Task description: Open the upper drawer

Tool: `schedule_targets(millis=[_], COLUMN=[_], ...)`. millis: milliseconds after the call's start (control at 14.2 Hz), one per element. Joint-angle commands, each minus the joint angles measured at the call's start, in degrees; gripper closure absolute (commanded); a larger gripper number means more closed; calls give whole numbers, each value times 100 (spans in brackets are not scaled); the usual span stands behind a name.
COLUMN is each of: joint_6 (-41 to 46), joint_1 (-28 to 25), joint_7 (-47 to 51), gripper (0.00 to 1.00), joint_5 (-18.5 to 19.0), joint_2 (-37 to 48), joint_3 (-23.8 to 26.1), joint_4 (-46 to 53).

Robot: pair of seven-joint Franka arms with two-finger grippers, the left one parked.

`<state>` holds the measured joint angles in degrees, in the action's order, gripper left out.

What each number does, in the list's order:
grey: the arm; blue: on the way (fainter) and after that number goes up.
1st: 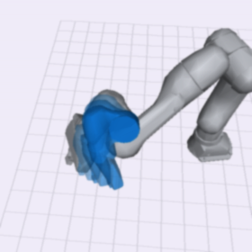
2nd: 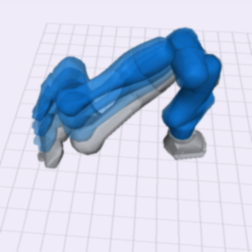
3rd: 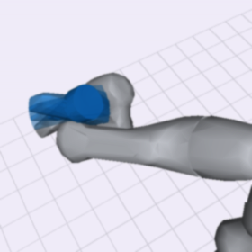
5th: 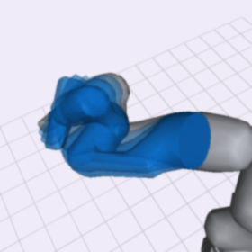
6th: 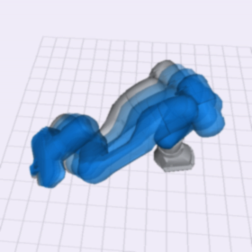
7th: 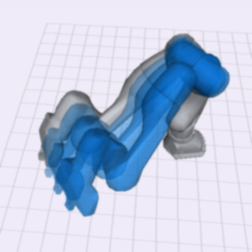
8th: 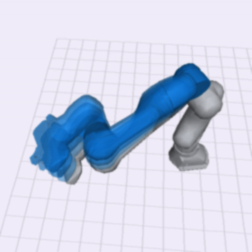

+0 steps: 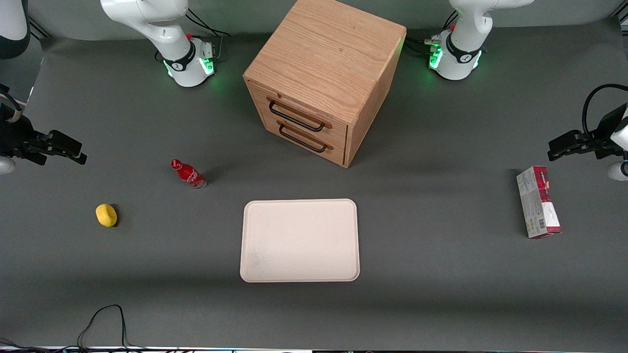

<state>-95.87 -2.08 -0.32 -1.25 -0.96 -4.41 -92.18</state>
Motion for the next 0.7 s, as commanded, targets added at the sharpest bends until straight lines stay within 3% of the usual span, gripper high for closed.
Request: schedule_targets(millis=[0, 632], joint_6=[33, 218], joint_1=[41, -73], joint_7=[-126, -319], gripper=[0, 0], joint_5=[38, 20], joint_2=[0, -123], joint_3=[10, 141], joint_4=[50, 112])
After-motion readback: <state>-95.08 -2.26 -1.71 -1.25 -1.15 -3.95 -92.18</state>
